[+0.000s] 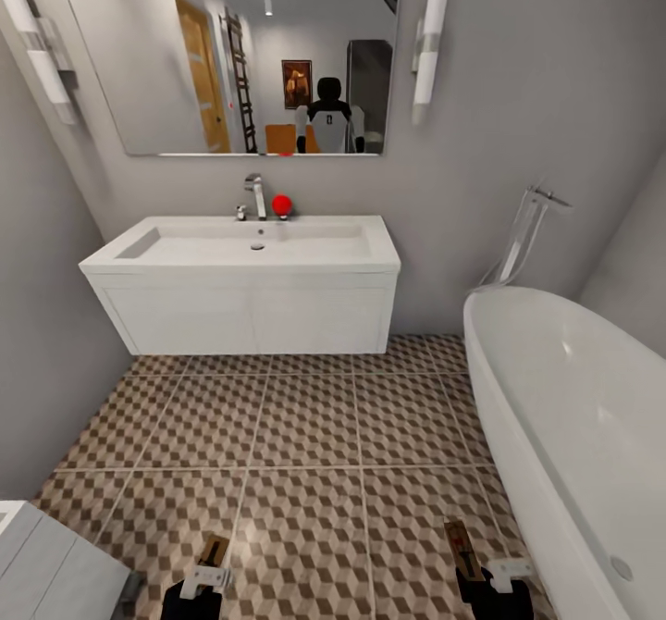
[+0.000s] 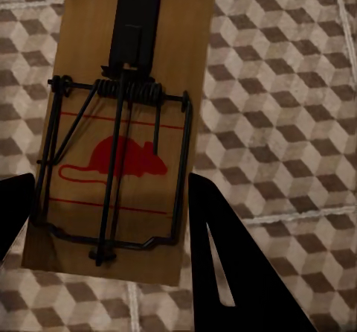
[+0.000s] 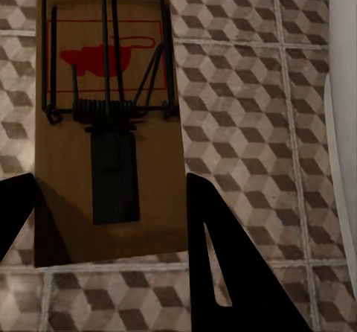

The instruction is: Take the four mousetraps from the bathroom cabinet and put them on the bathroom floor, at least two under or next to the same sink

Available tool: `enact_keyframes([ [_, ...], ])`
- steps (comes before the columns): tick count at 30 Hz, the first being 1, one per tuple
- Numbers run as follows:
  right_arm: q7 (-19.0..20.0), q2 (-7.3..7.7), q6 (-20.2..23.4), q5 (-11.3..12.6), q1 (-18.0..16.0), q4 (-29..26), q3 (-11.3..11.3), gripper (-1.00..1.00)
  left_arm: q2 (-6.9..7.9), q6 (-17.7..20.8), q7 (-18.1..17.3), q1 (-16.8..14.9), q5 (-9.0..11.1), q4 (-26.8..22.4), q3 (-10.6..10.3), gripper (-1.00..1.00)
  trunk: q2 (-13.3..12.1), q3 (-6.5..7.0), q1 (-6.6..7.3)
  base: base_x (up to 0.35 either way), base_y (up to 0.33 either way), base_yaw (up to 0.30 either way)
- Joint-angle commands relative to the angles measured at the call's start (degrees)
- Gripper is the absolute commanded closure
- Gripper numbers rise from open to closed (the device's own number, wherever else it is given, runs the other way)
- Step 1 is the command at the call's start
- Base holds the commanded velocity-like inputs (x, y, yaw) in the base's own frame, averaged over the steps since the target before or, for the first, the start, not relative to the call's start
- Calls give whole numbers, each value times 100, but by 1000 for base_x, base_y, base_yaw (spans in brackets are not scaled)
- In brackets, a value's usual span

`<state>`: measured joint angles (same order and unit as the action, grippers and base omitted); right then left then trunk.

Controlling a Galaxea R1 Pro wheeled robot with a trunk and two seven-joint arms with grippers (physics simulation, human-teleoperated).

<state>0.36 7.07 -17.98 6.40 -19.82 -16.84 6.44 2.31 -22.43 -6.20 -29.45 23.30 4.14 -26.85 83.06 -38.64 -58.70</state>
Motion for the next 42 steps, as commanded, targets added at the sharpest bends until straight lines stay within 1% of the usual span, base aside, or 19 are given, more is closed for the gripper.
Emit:
enact_keyframes([
  [1,8,5,-21,63,-6,5,42,100,-3,-34,-30,-8,39,24,-30,100,2,-5,-3,319,0,0],
  [20,8,5,-21,63,-6,5,42,100,-3,-34,-31,-8,35,24,-29,100,2,-5,-3,312,0,0],
  [37,24,-3,-28,56,-4,-9,58,100,-4,-25,-18,-8,48,1,-13,100,2,-5,-3,27,0,0],
  [39,22,-9,-22,49,-4,-34,70,100,8,27,-11,-4,93,-6,2,100,2,-5,-3,0,0,0],
  [40,18,-30,-11,45,-4,-53,87,100,21,137,-9,-3,152,-14,27,100,2,-5,-3,0,0,0],
  [42,1,-144,25,29,-4,-126,127,100,45,595,11,-1,317,-57,107,100,2,-5,-3,0,0,0],
])
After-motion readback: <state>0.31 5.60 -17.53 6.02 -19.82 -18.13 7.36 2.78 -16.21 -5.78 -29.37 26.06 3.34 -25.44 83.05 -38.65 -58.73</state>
